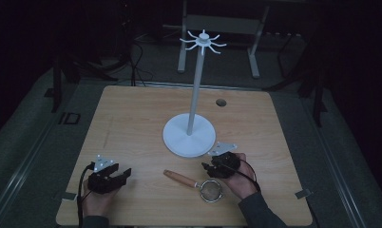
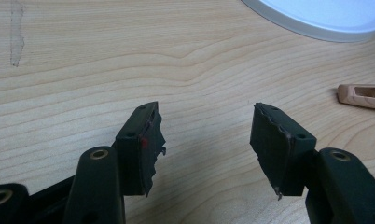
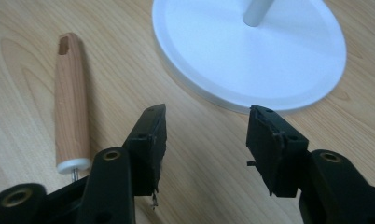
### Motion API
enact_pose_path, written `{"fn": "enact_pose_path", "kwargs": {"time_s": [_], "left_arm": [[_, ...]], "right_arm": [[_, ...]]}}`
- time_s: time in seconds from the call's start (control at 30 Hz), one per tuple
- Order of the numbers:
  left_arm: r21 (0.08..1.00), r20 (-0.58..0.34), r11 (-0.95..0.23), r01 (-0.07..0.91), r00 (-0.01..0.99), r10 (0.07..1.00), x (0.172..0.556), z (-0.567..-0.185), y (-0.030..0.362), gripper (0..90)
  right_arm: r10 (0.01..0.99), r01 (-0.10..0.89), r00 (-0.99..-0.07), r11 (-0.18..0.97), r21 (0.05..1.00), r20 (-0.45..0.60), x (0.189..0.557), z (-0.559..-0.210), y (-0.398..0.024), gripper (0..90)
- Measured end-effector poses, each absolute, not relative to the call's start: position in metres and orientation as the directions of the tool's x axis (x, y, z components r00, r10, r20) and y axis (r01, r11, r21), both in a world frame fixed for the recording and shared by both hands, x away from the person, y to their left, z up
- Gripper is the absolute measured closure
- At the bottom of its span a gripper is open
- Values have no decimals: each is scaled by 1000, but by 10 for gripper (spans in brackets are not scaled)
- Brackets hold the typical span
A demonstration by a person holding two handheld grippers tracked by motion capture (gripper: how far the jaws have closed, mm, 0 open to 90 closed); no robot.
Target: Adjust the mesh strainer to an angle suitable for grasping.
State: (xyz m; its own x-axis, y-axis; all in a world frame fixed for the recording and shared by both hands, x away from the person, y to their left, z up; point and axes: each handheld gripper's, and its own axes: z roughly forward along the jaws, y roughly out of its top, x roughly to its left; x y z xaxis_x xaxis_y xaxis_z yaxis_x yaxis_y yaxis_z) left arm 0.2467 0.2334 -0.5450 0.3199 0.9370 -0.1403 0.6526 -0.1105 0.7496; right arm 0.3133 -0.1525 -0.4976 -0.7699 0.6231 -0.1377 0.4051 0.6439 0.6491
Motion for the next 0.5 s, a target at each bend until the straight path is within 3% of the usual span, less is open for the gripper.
{"fn": "enact_pose_path", "kwargs": {"time_s": [0.5], "left_arm": [[749, -141, -110, 653, 320, 937, 247, -545, 233, 430]], "right_arm": [[570, 380, -810, 689, 617, -137, 308, -495, -137, 418]]}}
